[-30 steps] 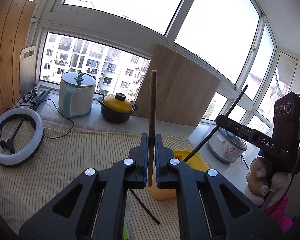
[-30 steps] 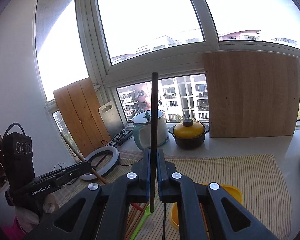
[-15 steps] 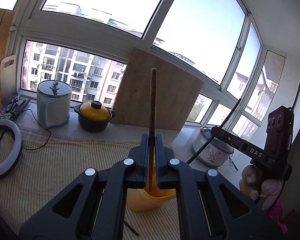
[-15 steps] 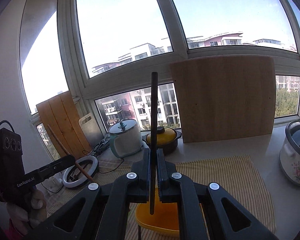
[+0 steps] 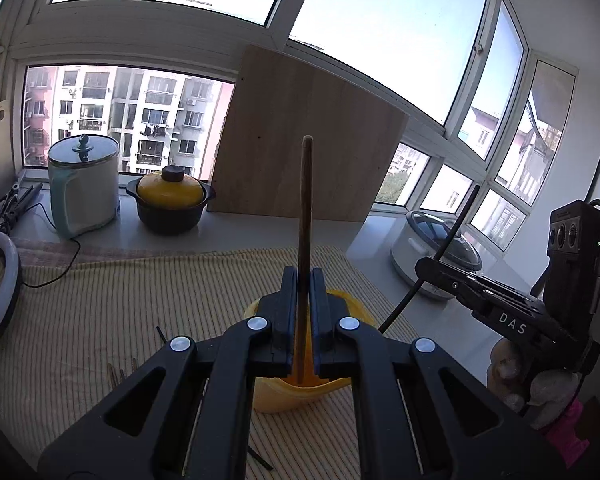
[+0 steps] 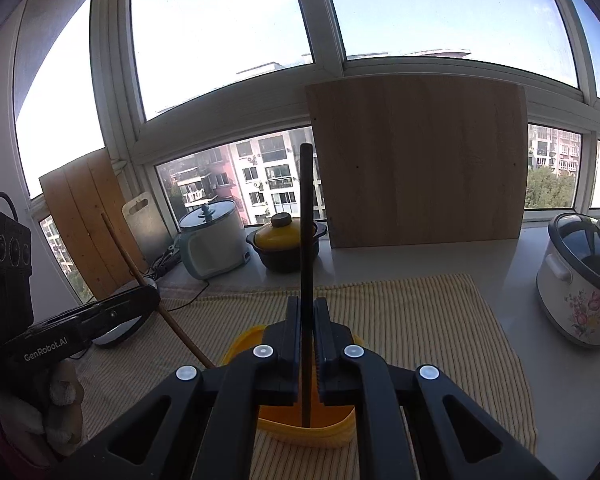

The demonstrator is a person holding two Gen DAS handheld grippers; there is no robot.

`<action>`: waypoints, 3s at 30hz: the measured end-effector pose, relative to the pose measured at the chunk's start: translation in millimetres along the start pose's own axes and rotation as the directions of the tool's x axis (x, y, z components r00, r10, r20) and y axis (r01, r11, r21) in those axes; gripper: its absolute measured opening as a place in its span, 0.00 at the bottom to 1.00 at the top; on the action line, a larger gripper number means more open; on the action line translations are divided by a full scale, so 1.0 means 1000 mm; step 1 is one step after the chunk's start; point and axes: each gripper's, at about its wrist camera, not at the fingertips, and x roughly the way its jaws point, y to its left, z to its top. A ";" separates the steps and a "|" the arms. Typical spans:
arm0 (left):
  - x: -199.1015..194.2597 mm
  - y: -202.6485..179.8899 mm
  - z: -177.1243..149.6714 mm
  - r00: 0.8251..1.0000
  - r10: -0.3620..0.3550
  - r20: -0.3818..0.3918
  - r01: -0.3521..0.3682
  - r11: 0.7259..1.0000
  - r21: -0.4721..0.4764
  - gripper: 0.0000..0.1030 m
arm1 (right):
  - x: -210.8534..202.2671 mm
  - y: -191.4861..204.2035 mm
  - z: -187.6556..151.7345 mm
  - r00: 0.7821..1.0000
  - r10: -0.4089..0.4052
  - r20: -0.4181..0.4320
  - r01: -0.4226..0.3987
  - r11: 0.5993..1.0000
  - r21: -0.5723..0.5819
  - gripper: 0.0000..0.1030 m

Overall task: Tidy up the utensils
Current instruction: 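Lift both held chopsticks and carry them over the yellow bin, then open both grippers to drop the chopsticks into the yellow bin, then move both open grippers back down to the remaining utensils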

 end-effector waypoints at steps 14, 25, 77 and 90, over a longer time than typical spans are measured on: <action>0.022 0.003 -0.020 0.996 0.002 -0.086 -0.002 1.000 -0.002 0.03 | 0.011 0.002 -0.020 0.998 -0.025 -0.054 0.025 1.000 -0.013 0.09; 0.005 0.008 -0.022 0.997 0.012 -0.070 -0.010 0.999 0.030 0.40 | -0.003 0.012 -0.020 0.997 -0.075 0.012 0.076 0.996 -0.048 0.50; 0.000 0.177 -0.141 0.899 0.255 -0.357 -0.303 0.949 -0.085 0.40 | 0.081 0.145 -0.127 0.912 0.161 -0.378 -0.279 0.918 -0.282 0.41; 0.020 0.177 -0.160 0.865 0.306 -0.399 -0.350 0.936 -0.042 0.24 | 0.131 0.133 -0.165 0.870 0.102 -0.482 -0.237 0.945 -0.227 0.38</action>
